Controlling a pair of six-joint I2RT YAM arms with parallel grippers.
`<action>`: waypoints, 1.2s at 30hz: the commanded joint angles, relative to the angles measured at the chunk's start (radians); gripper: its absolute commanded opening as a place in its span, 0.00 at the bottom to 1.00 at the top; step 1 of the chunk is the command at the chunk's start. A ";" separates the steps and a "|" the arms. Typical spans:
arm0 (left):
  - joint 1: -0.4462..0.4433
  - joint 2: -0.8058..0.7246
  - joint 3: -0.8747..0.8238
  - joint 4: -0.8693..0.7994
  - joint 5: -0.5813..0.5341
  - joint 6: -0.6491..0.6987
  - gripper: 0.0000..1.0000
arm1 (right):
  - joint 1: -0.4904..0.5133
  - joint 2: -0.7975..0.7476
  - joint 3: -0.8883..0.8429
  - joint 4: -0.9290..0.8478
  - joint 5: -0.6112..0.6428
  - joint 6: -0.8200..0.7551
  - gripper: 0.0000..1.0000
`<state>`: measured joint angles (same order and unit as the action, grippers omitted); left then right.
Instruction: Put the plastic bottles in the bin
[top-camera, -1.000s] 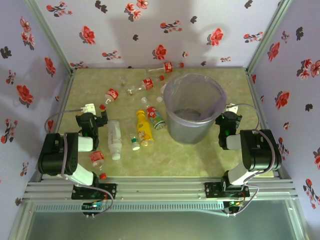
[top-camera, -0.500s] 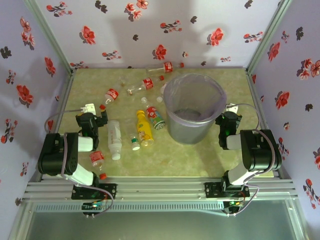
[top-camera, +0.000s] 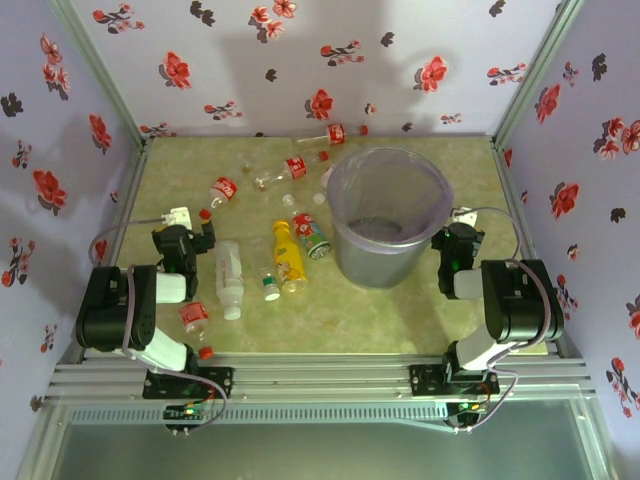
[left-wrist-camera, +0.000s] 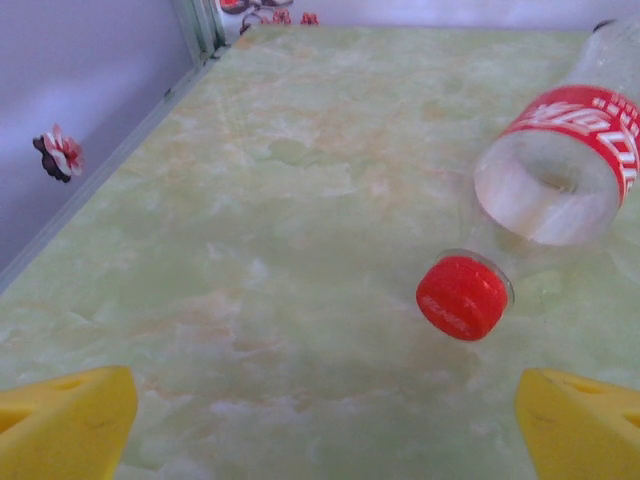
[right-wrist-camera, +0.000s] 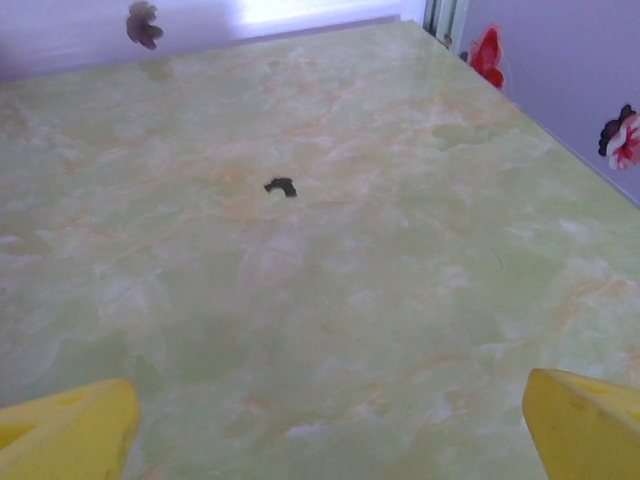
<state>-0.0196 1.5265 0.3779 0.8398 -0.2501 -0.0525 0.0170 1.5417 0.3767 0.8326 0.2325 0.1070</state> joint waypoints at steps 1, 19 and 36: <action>0.000 -0.122 0.103 -0.207 0.001 0.001 0.98 | -0.020 -0.103 0.094 -0.187 0.037 0.044 0.99; 0.000 -0.434 0.701 -1.726 0.031 -0.452 1.00 | -0.144 -0.401 0.593 -1.414 0.148 0.241 0.99; 0.208 -0.455 0.364 -1.632 0.365 -0.503 0.88 | -0.144 -0.418 0.875 -1.589 -0.220 0.218 0.99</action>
<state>0.1707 1.0458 0.7570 -0.9020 0.0349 -0.5442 -0.1265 1.1572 1.2243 -0.7136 0.0650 0.3332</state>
